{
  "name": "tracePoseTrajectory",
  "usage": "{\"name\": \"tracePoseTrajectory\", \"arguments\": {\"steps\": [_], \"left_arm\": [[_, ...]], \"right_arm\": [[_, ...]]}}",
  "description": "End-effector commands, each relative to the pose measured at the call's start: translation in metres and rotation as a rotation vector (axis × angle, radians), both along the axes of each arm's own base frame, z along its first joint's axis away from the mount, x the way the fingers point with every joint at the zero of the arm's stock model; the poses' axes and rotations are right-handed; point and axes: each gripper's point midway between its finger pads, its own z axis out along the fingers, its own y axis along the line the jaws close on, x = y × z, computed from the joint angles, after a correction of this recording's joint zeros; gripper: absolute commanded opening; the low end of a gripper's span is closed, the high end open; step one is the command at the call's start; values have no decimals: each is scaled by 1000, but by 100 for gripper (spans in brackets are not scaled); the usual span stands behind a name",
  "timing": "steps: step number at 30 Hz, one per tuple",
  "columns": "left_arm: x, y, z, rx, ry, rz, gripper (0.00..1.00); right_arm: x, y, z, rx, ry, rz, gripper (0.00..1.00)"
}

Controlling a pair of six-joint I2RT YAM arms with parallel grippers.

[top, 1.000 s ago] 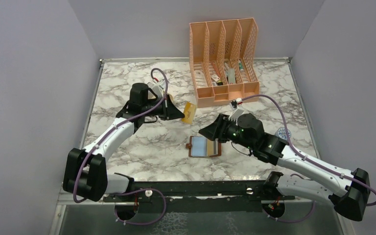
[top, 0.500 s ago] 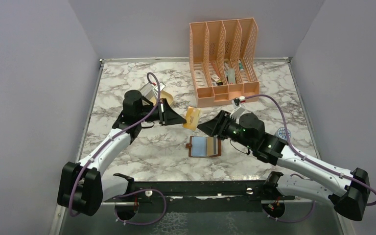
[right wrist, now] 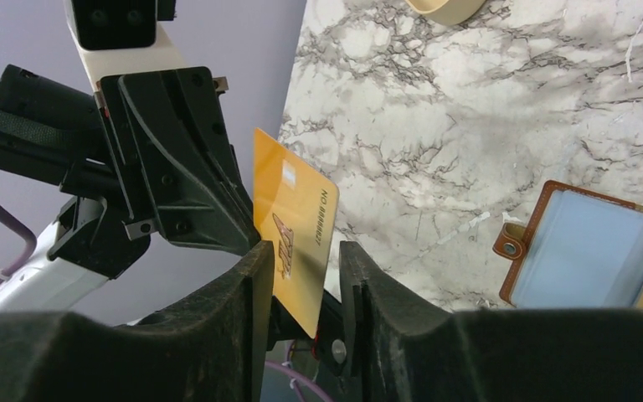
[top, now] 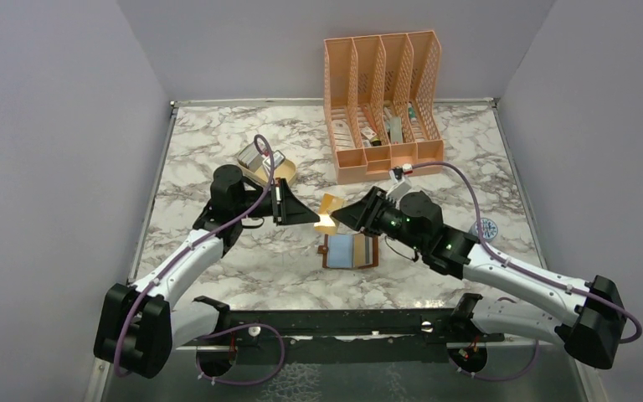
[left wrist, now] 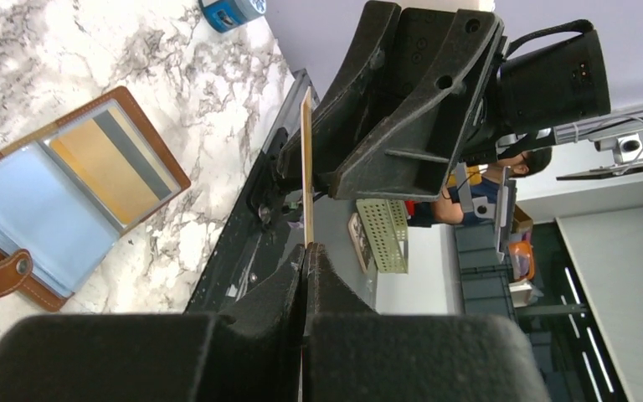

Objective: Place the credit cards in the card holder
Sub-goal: Pick up the credit card from the storage box, then insert the credit card into the card holder.

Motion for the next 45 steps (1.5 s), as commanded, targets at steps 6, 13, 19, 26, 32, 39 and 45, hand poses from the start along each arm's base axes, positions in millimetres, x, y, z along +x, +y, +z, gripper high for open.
{"name": "tracePoseTrajectory", "arguments": {"steps": [6,13,19,26,32,39,45], "left_arm": [[-7,-1,-3,-19,-4,-12,3],[1,0,-24,14,19,55,42],[8,2,-51,73,39,101,47],[24,10,-90,240,51,219,46],[26,9,-110,305,64,239,36],[15,-2,-141,394,81,217,34],[4,-18,-163,432,99,171,31]], "right_arm": [[-3,-2,2,58,-28,0,9],[-3,-7,-12,-16,-86,17,1],[-4,-19,-34,-139,-102,17,1],[1,-27,-69,-313,-77,49,1],[5,-30,-108,-371,14,118,1],[7,-40,-129,-365,84,206,1],[9,-54,-134,-371,120,253,1]]}}
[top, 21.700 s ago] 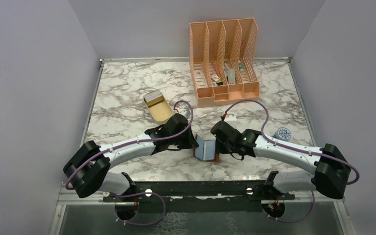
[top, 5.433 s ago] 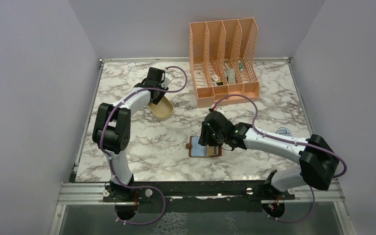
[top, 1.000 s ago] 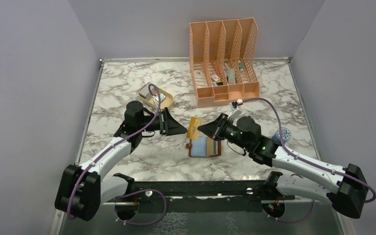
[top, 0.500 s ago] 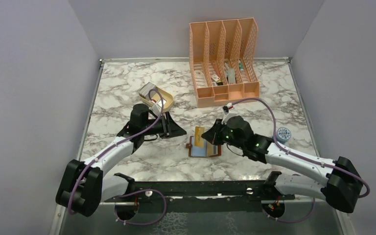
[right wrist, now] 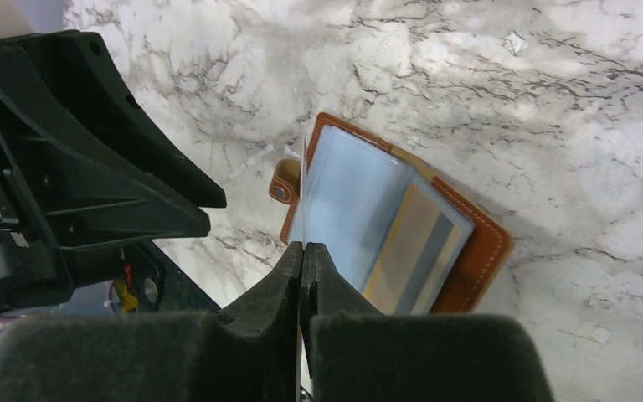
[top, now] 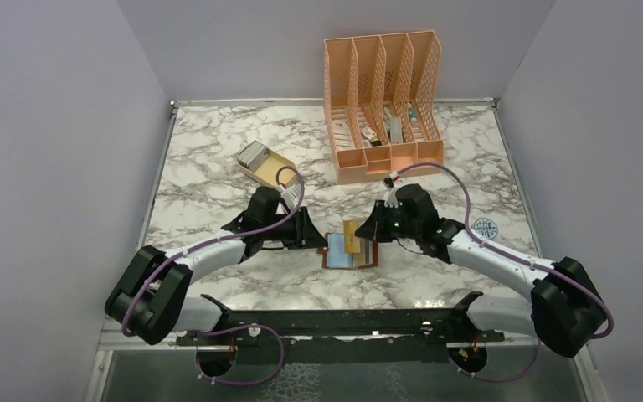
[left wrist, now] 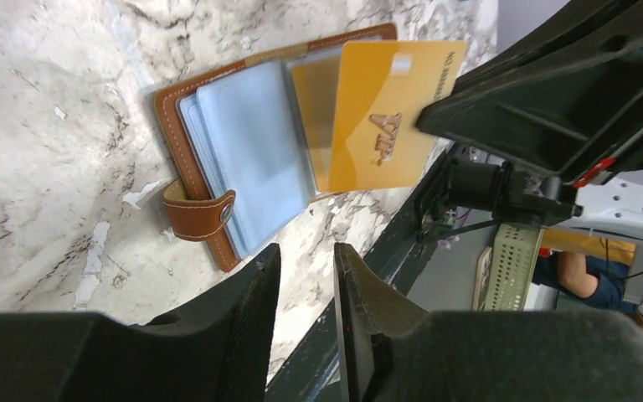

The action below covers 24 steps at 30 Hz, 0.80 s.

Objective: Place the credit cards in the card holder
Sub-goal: Insert the credit card into the card holder.

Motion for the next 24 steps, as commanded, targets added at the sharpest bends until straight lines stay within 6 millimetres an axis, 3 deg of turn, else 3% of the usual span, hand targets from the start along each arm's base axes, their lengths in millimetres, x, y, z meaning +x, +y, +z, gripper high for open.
{"name": "tracePoseTrajectory", "arguments": {"steps": [1,10,24], "left_arm": [[-3,-7,-21,45,-8,-8,31],[-11,-7,-53,129,18,-12,26],[-21,2,-76,188,47,-7,16]], "right_arm": [[-10,-5,-5,1,41,98,1],[-13,-16,-28,3,128,120,1],[-16,-24,-52,34,255,93,1]]}}
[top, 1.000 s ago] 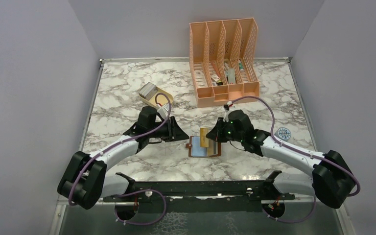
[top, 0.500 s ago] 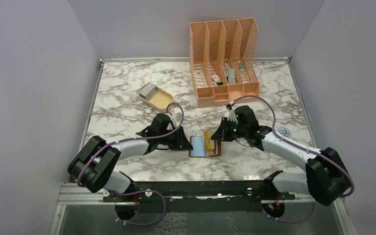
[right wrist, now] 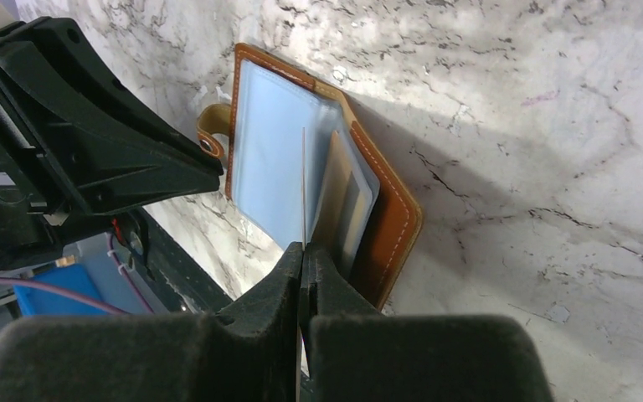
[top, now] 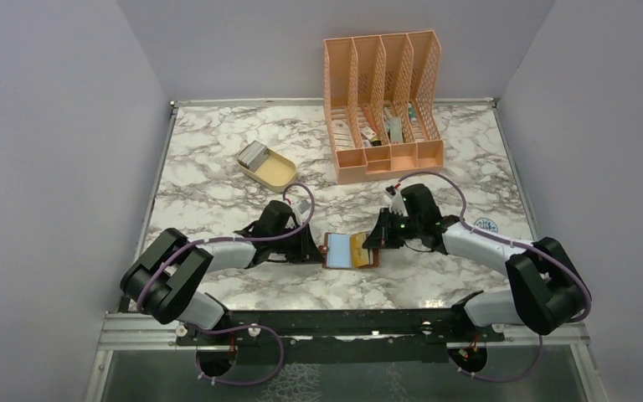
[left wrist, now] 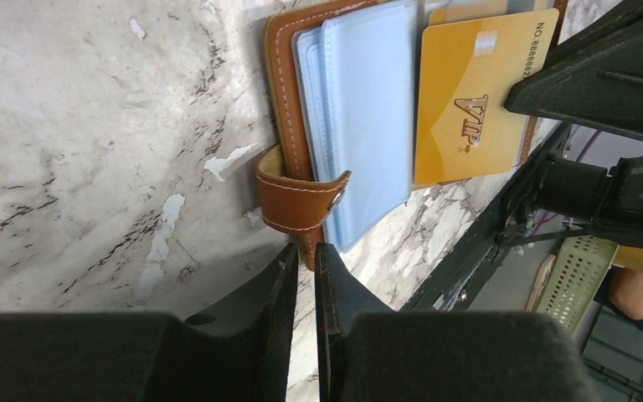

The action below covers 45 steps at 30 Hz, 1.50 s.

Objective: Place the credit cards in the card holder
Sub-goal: Insert the credit card into the card holder.

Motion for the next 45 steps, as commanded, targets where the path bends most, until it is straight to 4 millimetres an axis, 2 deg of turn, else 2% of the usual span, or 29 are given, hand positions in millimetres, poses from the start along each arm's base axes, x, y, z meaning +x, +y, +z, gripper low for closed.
{"name": "tracePoseTrajectory", "arguments": {"steps": [1,14,45], "left_arm": [[1,2,-9,24,-24,-1,16],[-6,0,-20,43,-5,-6,14],[-13,-1,-32,82,6,-16,13]], "right_arm": [[-4,0,-4,42,44,0,1],[-9,0,-16,85,115,2,1],[11,-6,-22,52,41,-47,1]]}}
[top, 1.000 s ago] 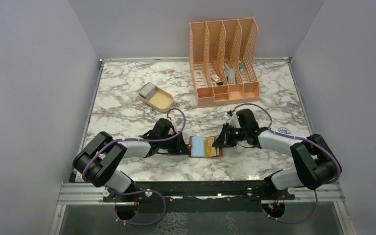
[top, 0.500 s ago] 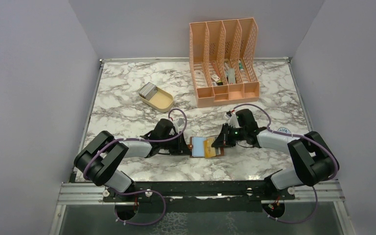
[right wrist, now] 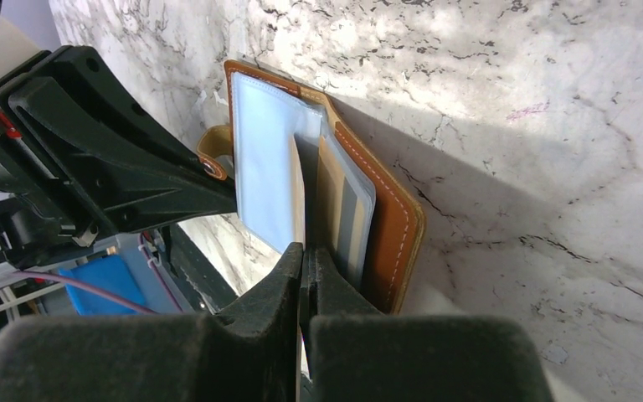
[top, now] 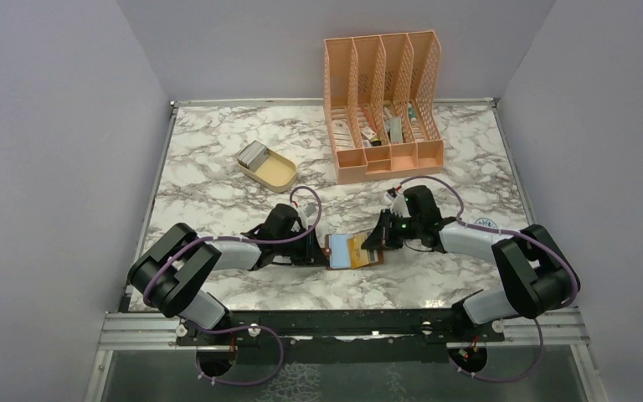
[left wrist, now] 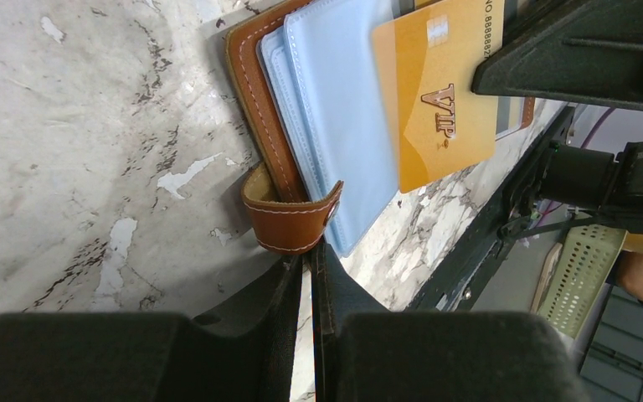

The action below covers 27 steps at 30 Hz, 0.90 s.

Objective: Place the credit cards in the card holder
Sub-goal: Insert the credit card into the card holder.

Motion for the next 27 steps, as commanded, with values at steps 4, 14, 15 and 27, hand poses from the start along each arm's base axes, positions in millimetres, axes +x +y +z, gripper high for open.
{"name": "tracePoseTrajectory", "arguments": {"steps": [4,14,15,27], "left_arm": [[-8,13,-26,95,27,22,13],[-8,11,-25,92,24,18,13],[-8,11,-25,91,26,19,14],[-14,7,-26,90,36,15,13]], "right_arm": [[12,-8,-7,-42,-47,-50,1],[12,-13,-11,-47,-59,-95,1],[12,-13,-12,-49,-62,-99,1],[17,-17,-10,-49,-110,-129,1]]}}
